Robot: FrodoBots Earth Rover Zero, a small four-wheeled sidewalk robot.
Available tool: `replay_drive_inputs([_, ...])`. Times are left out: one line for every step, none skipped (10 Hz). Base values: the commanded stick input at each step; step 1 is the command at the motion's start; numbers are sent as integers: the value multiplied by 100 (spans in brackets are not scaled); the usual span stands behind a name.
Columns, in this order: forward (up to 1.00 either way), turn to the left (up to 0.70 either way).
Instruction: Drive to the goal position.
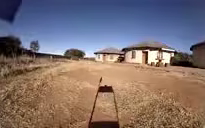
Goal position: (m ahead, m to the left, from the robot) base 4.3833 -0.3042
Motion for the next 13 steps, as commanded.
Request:
replay_drive_inputs([50, 0])
replay_drive_inputs([50, 0])
replay_drive_inputs([50, 0])
replay_drive_inputs([50, 0])
replay_drive_inputs([50, 0])
replay_drive_inputs([50, 0])
replay_drive_inputs([50, 0])
replay_drive_inputs([50, 0])
replay_drive_inputs([50, 0])
replay_drive_inputs([50, 0])
replay_drive_inputs([50, 0])
replay_drive_inputs([50, 0])
replay_drive_inputs([50, 0])
